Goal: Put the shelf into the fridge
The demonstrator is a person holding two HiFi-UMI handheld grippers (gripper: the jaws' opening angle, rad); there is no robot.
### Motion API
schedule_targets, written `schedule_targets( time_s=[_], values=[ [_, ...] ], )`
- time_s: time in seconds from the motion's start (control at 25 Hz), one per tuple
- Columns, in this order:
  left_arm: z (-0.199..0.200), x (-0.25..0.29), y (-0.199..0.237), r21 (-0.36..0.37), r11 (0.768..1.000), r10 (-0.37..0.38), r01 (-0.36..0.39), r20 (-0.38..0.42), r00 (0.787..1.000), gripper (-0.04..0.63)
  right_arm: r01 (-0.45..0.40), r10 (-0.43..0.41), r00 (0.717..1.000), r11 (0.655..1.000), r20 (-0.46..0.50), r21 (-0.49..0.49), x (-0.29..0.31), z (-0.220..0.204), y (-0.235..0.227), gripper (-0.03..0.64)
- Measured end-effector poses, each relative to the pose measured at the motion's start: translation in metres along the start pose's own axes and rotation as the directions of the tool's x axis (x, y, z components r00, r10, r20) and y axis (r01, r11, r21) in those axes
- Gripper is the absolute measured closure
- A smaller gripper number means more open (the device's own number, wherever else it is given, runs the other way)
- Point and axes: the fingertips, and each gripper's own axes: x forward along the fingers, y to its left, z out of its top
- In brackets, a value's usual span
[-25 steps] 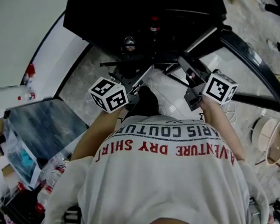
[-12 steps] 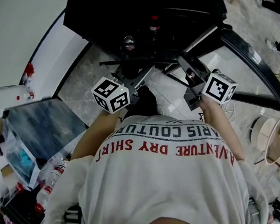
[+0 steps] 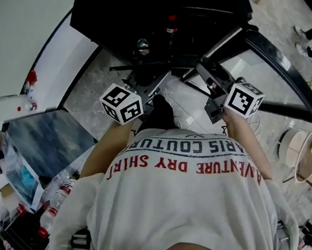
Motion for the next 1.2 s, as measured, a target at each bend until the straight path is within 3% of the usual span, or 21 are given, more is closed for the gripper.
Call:
schedule_targets(
  time_s=[0.2,0.56,0.8,1.2],
  values=[
    [0.005,0.004,0.003,0.001,1.000,0.003,-0.003,0.012,1.000,0.456,0.005,-0.005,1.000,0.999,-0.020,-0.037,-0.006,-0.006,0.000,0.410],
    [0.013,0.016,0.012,0.004,1.000,0.022,-0.022,0.018,1.000,0.456,-0.011,0.008,0.999,0.997,-0.053,-0.070,-0.020,-0.010,0.000,0.412],
    [0.016,0.021,0.018,0.006,0.999,0.032,-0.032,0.021,0.999,0.456,0.033,-0.041,0.998,0.986,-0.045,-0.166,-0.025,-0.005,0.000,0.541],
    [0.023,0.029,0.032,0.010,0.999,0.039,-0.040,0.024,0.999,0.456,0.014,-0.031,0.998,0.964,-0.061,-0.264,-0.013,-0.002,0.011,0.584]
  ],
)
